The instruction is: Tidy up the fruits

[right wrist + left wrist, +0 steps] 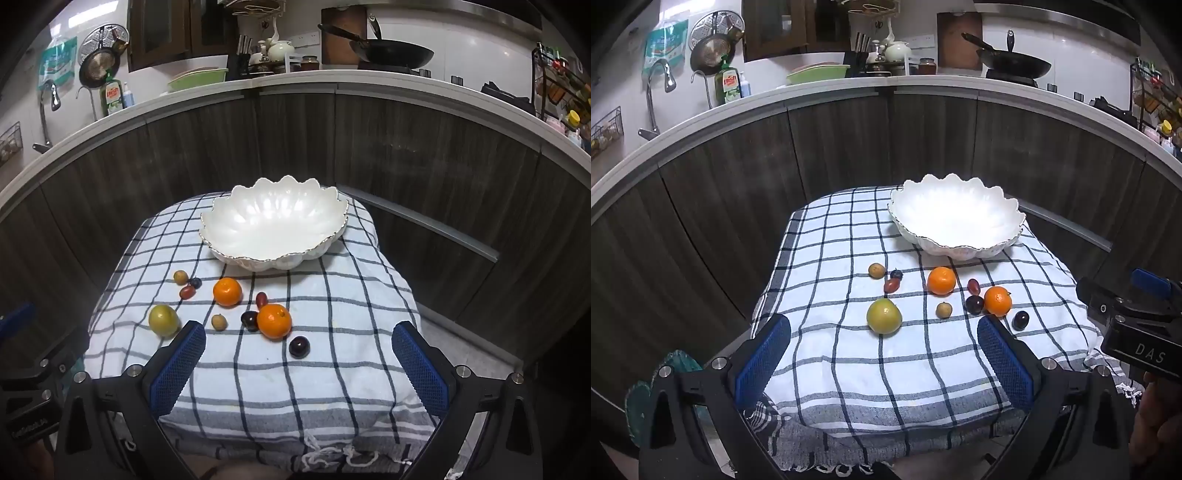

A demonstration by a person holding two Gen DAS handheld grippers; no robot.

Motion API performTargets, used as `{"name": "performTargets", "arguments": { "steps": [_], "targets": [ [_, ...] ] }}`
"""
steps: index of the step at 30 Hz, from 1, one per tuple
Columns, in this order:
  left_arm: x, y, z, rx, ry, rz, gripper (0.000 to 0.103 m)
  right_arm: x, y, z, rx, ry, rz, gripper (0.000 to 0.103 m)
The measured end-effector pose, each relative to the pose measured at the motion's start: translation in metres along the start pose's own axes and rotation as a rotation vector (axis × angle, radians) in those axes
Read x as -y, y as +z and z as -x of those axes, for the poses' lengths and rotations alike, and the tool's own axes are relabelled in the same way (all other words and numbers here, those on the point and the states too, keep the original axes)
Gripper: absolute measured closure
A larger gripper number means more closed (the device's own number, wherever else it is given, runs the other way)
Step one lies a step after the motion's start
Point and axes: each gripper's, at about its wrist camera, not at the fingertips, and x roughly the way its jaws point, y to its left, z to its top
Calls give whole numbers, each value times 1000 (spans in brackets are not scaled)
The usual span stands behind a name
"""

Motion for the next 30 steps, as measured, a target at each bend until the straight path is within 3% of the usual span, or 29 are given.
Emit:
{"name": "performTargets", "arguments": {
  "steps": [30],
  "targets": [
    [-4,-2,-2,-14,2,5,0,-2,0,3,9,8,-5,0]
  ]
}}
